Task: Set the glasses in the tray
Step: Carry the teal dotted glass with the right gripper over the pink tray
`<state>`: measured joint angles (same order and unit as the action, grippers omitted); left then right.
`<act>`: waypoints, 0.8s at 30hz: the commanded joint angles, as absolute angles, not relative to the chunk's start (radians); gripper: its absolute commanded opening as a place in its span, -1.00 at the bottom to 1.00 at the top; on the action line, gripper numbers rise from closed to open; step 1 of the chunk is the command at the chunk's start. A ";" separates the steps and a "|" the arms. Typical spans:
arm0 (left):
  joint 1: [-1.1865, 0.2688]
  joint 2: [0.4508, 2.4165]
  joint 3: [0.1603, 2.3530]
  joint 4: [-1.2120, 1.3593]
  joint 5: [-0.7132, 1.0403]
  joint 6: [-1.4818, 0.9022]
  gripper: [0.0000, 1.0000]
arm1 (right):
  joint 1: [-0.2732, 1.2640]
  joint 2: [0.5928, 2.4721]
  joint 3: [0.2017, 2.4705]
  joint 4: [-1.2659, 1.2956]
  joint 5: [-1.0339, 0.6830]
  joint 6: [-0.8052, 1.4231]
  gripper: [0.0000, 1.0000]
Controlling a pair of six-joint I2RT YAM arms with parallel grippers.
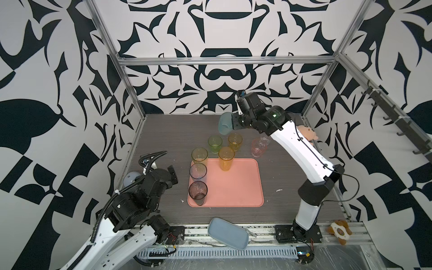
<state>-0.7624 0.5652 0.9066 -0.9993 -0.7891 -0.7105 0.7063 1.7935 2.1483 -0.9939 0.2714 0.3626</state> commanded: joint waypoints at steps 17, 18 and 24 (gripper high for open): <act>-0.765 0.576 0.892 -1.019 -0.804 -0.727 0.99 | 0.650 1.370 1.639 -0.898 0.340 0.376 -1.00; -0.765 0.576 0.893 -1.020 -0.803 -0.727 0.99 | 0.648 1.358 1.618 -0.901 0.342 0.376 -1.00; -0.765 0.577 0.894 -1.019 -0.804 -0.725 0.99 | 0.646 1.298 1.487 -0.909 0.340 0.376 -1.00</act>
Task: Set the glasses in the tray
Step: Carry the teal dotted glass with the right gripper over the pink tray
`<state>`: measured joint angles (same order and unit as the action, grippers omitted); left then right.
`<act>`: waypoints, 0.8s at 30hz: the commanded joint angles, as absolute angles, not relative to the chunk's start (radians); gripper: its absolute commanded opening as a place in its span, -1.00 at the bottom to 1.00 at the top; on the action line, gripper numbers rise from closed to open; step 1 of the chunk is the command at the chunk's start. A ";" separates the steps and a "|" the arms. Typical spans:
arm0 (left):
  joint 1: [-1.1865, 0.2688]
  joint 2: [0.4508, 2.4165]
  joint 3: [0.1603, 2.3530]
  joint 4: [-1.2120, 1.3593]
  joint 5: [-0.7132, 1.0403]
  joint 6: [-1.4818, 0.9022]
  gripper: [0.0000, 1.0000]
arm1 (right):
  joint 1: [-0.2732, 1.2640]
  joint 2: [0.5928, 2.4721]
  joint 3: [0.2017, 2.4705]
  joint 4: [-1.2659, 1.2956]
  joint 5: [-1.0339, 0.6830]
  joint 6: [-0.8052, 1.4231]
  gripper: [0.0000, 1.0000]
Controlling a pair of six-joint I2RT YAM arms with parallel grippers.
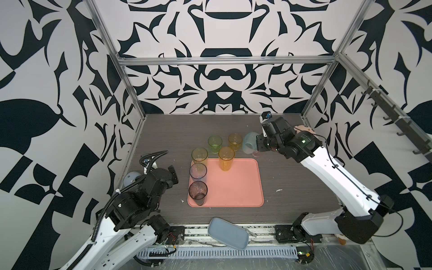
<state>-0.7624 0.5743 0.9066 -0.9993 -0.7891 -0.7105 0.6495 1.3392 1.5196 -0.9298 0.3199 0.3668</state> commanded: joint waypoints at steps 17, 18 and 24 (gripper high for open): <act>-0.765 0.585 0.893 -1.018 -0.802 -0.725 0.99 | 0.657 1.245 1.172 -0.795 0.158 0.374 -1.00; -0.765 0.586 0.893 -1.016 -0.802 -0.725 0.99 | 0.661 1.254 1.167 -0.794 0.155 0.370 -1.00; -0.765 0.590 0.893 -1.015 -0.802 -0.726 0.99 | 0.704 1.270 1.094 -0.700 0.097 0.376 -1.00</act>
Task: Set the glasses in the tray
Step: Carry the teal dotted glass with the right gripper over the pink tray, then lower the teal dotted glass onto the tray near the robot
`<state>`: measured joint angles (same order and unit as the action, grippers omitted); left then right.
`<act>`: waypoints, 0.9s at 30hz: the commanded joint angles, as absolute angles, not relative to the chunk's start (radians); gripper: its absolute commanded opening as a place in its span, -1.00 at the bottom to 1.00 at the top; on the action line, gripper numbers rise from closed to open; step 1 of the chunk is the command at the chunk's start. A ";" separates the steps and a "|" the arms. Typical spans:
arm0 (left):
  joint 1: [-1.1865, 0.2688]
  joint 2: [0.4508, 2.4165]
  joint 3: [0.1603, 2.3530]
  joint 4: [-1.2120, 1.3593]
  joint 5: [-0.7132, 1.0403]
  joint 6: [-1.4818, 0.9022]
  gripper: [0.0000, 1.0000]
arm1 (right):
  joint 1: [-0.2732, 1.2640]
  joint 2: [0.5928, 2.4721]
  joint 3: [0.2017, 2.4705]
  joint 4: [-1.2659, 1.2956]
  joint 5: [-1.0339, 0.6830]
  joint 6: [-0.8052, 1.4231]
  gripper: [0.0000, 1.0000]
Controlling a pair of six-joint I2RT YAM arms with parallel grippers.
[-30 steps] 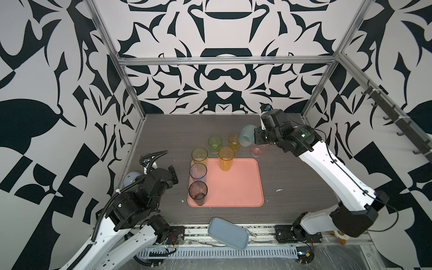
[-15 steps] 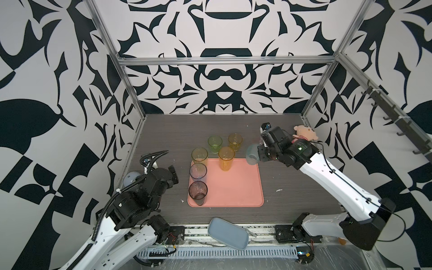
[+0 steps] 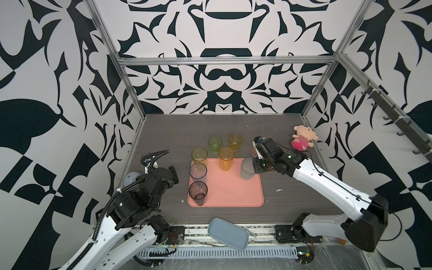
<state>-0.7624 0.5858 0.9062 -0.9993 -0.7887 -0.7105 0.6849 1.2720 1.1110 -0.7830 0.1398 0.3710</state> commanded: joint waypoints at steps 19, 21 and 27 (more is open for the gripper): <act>-0.765 0.591 0.890 -1.014 -0.798 -0.724 0.99 | 0.822 1.401 1.034 -0.563 0.086 0.466 -1.00; -0.765 0.593 0.890 -1.014 -0.798 -0.724 0.99 | 0.828 1.411 1.036 -0.552 0.086 0.468 -1.00; -0.765 0.601 0.893 -1.017 -0.797 -0.722 0.99 | 0.848 1.454 1.060 -0.546 0.087 0.471 -1.00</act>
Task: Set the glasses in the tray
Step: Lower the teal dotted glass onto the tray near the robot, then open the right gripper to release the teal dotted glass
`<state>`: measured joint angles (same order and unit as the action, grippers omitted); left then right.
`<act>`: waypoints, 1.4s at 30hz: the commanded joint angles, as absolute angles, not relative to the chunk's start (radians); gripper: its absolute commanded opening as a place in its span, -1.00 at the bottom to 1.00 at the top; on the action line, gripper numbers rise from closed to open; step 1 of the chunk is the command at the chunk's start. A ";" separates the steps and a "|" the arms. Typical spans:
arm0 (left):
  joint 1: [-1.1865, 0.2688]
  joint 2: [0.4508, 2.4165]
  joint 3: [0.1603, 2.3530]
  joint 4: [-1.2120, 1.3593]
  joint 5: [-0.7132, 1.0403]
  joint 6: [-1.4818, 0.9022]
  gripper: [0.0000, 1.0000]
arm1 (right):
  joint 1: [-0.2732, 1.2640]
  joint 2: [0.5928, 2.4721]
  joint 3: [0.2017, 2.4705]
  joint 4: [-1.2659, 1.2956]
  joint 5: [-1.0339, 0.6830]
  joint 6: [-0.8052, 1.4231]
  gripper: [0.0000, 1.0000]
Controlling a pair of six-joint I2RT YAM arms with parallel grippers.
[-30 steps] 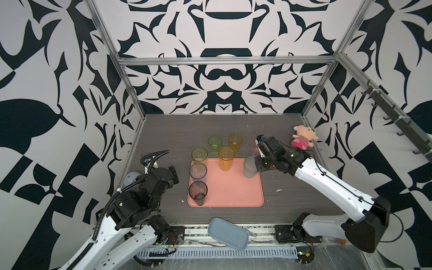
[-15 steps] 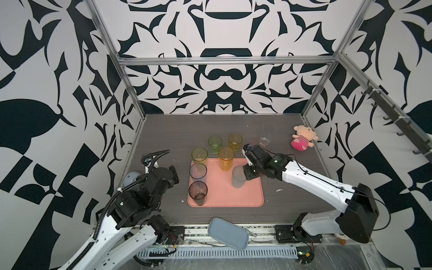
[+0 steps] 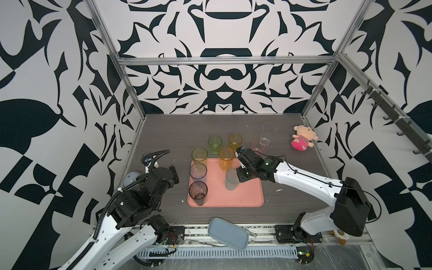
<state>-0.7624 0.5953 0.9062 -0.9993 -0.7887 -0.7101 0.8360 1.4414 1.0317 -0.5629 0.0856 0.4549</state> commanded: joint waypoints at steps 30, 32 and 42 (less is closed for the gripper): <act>-0.765 0.587 0.891 -1.019 -0.803 -0.724 0.99 | 0.870 1.503 1.152 -0.554 0.115 0.491 -0.21; -0.765 0.584 0.891 -1.019 -0.804 -0.724 0.99 | 0.870 1.490 1.158 -0.559 0.115 0.491 -0.21; -0.765 0.580 0.891 -1.019 -0.804 -0.724 0.99 | 0.870 1.413 1.237 -0.615 0.167 0.440 -0.18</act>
<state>-0.7624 0.5907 0.9062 -0.9997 -0.7887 -0.7105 0.8654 1.4601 1.1774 -0.5907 0.1253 0.4644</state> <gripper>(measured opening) 0.994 0.410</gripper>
